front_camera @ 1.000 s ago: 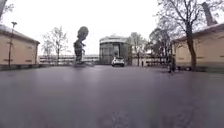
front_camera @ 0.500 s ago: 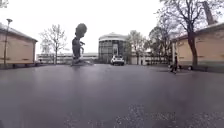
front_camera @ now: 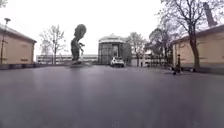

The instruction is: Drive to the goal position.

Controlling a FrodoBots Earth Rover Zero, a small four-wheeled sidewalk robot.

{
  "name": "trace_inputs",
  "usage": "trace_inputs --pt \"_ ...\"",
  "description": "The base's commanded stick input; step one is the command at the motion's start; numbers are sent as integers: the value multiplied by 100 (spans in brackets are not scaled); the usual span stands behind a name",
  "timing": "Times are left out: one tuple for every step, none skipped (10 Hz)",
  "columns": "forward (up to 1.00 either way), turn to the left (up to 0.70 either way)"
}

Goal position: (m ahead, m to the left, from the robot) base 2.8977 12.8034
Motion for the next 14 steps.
trace_inputs --pt "100 0" --pt "100 0" --pt "100 0" --pt "100 0" --pt "100 0" --pt "100 0" --pt "100 0" --pt "100 0" --pt "100 0" --pt "100 0" --pt "100 0" --pt "100 0" --pt "100 0" --pt "100 0"
